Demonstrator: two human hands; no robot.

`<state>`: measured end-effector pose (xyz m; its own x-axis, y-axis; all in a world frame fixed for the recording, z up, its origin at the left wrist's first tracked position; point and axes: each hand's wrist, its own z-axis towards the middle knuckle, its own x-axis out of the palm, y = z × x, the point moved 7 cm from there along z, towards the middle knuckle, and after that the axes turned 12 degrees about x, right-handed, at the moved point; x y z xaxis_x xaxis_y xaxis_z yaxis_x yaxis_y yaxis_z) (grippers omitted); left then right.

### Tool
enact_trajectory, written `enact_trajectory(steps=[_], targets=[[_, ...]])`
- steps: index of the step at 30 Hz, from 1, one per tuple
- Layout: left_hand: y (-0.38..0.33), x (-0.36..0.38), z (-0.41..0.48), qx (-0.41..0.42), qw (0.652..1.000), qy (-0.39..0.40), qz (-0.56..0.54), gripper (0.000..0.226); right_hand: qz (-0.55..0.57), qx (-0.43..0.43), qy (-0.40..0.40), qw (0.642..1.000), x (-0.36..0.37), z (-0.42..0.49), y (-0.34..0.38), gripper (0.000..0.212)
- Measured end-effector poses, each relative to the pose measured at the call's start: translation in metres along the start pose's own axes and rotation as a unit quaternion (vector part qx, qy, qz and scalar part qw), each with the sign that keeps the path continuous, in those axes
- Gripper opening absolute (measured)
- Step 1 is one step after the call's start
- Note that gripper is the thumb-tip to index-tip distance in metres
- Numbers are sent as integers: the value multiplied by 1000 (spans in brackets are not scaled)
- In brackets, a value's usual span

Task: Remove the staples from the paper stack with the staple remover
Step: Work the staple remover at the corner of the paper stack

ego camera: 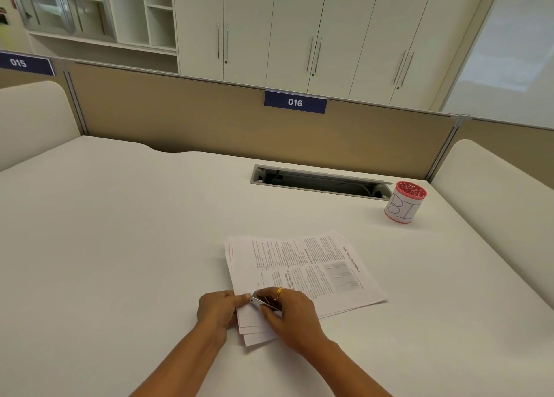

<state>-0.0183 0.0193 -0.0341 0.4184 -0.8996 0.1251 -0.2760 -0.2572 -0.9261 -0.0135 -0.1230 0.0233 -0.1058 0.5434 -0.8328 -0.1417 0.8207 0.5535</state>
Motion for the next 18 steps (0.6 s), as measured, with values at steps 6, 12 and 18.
enact_trajectory(steps=[6, 12, 18], targets=[[1, 0, 1, 0, 1000, -6, -16, 13, -13, -11, -5, 1000, 0, 1, 2, 32], [2, 1, 2, -17, 999, 7, -38, 10, 35, 16, 3, 999, 3, 2, -1, 32], [1, 2, 1, -22, 999, 9, -47, 11, 127, 55, 2, 990, 5, 2, -7, 26]])
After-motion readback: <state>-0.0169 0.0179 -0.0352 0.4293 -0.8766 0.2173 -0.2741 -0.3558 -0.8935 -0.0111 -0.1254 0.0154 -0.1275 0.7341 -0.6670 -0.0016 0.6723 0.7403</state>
